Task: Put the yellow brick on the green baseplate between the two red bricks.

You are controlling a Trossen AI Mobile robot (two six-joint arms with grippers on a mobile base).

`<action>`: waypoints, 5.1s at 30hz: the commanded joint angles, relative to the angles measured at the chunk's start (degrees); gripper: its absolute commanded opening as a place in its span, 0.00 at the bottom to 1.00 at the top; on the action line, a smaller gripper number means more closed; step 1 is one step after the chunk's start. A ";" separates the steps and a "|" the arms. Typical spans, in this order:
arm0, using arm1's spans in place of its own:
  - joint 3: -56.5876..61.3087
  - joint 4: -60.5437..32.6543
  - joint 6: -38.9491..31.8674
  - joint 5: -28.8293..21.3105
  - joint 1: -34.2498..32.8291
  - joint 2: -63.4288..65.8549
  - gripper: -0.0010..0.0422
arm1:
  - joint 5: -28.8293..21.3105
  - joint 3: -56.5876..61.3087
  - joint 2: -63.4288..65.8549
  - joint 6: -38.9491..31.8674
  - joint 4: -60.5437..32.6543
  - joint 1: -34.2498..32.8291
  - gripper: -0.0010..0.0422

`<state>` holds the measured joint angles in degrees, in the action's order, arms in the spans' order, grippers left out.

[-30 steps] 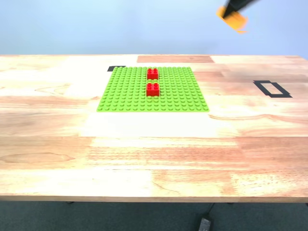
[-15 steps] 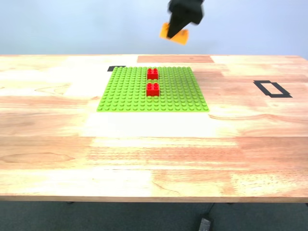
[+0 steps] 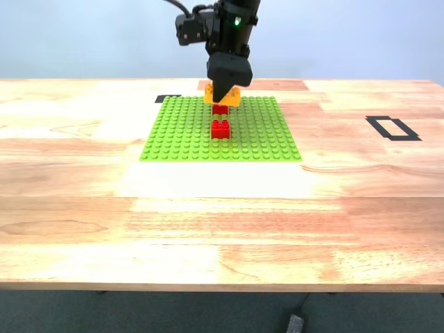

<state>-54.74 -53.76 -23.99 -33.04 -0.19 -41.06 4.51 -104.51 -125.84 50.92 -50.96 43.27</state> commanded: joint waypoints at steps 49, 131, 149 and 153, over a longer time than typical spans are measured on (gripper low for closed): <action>0.00 -0.28 -0.46 -0.04 0.00 0.52 0.02 | 1.29 0.63 -4.59 -1.86 2.01 -0.07 0.46; 0.02 0.22 -1.62 0.04 0.02 0.74 0.02 | -0.11 16.20 27.69 -8.20 8.61 -11.41 0.06; 23.89 35.58 14.47 8.24 0.00 10.78 0.02 | -5.86 73.00 90.75 -43.43 46.07 -25.75 0.06; 31.82 44.98 19.19 16.02 0.02 16.04 0.02 | -9.14 83.17 99.91 -47.56 51.19 -26.64 0.06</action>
<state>-24.88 -10.52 -5.82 -18.74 -0.19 -26.57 -4.03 -23.62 -28.08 4.62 -0.95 16.69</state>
